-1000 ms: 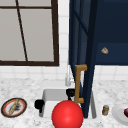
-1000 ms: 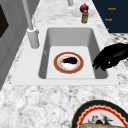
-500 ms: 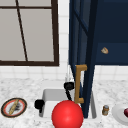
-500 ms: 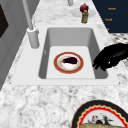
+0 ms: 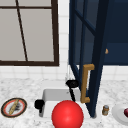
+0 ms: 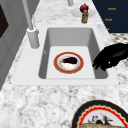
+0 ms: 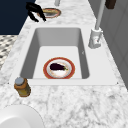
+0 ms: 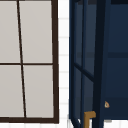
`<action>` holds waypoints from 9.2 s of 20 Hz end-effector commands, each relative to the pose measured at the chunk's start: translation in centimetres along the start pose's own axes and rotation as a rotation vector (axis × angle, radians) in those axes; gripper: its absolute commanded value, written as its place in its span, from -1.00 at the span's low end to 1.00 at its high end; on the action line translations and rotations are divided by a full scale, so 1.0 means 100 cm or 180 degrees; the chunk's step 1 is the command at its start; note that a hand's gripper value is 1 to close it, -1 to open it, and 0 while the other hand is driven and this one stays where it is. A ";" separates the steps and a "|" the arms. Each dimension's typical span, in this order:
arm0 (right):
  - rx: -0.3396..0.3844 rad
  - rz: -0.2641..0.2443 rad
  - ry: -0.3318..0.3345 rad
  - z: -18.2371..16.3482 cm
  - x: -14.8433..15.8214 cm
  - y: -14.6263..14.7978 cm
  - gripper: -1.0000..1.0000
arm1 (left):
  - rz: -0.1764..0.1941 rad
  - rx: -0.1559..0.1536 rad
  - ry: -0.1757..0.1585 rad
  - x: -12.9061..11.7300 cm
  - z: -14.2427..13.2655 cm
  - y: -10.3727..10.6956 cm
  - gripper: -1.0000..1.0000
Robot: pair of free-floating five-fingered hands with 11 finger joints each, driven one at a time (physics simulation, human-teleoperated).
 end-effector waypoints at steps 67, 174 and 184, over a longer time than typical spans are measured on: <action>-0.0143 -0.0571 -0.3154 -0.078 -0.343 -0.094 -1.00 | 0.0000 0.0000 0.0000 0.000 0.000 0.000 0.00; 0.0312 -0.0132 0.0533 -0.273 -0.336 0.228 -1.00 | 0.0000 0.0000 0.0000 0.000 0.000 0.000 0.00; 0.0727 -0.0270 0.0437 -0.323 -0.357 0.238 -1.00 | 0.0000 0.0000 0.0000 0.000 0.000 0.000 0.00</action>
